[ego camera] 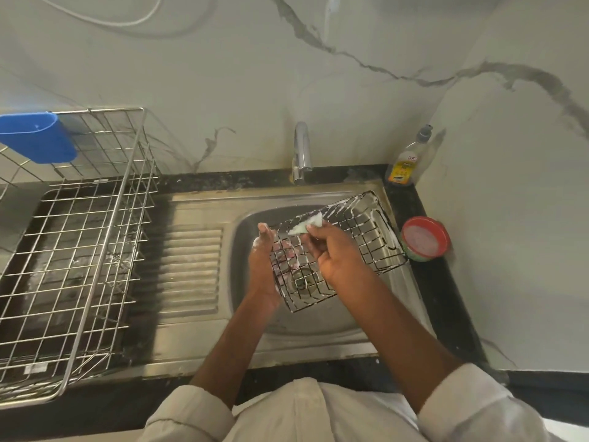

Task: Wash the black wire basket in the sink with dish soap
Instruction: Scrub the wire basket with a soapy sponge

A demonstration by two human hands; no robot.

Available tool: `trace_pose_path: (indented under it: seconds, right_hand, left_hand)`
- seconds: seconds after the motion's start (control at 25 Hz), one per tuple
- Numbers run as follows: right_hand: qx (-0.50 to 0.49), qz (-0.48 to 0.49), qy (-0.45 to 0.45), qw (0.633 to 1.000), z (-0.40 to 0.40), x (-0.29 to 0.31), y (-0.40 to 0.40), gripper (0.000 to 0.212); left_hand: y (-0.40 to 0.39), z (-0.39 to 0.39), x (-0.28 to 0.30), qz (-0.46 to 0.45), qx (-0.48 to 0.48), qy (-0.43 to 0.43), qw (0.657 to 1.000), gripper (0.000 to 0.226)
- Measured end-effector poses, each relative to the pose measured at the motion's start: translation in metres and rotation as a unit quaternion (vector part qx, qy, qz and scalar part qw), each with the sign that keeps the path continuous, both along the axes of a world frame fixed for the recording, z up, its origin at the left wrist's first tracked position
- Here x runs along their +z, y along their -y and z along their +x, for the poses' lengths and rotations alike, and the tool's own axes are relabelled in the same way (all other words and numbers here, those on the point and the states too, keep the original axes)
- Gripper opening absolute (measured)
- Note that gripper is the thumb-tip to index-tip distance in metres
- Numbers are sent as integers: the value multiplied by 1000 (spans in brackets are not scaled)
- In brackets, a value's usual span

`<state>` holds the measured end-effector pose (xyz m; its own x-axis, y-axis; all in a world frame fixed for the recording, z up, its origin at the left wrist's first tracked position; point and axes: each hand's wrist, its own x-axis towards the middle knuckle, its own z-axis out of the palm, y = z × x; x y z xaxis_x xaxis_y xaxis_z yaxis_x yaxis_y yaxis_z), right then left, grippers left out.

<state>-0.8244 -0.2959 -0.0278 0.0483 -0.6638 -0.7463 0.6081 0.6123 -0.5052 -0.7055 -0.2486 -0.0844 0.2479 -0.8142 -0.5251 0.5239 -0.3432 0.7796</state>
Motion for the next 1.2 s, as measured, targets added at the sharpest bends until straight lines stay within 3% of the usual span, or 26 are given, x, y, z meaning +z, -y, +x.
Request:
trace_pose_path:
  seconds: [0.16,0.32,0.44,0.56,0.68,0.8,0.88,0.92,0.96,1.04,1.12,1.2]
  right_hand:
    - [-21,65,-81,994,-2,-7,16,7]
    - [-83,-6,-8,996,-20,-2,11,21]
    - [-66,1,-54,996,-24,-8,16,14]
    - [-86,32,-69,993,-26,-7,26,17]
    - [-119,-22,-20,992,-33,-2,29,26]
    - [-188,26,-2,982,-43,-20,33,4]
    - [-155,27,72,985,-49,-35,45,18]
    - [-142,26,42,989,-51,-39,51,27]
    - [-168,51,87,981,-51,-38,56,27]
    - [-205,19,69,976,-56,-27,57,12]
    - [-234,35,125,963,-52,-17,51,9]
    - [-219,59,112,967,-51,-25,48,6]
  left_hand:
    - [-6,-4,-8,23,-14,15,1000,112]
    - [1,-2,0,-2,0,6,1000,98]
    - [1,-4,4,-3,10,2,1000,86]
    - [-7,-8,1,8,-3,13,1000,97]
    - [-4,-1,6,-5,8,-2,1000,97]
    - [-5,1,7,-17,11,13,1000,90]
    - [-9,-1,6,-14,1,29,999,96]
    - [-11,-2,4,-13,-4,41,999,100]
    - [-12,-4,5,-14,-7,51,999,101]
    - [-10,-5,10,-17,-5,75,997,86]
    - [-8,-4,9,-26,9,82,996,60]
    - [-10,-4,9,-34,21,99,994,48]
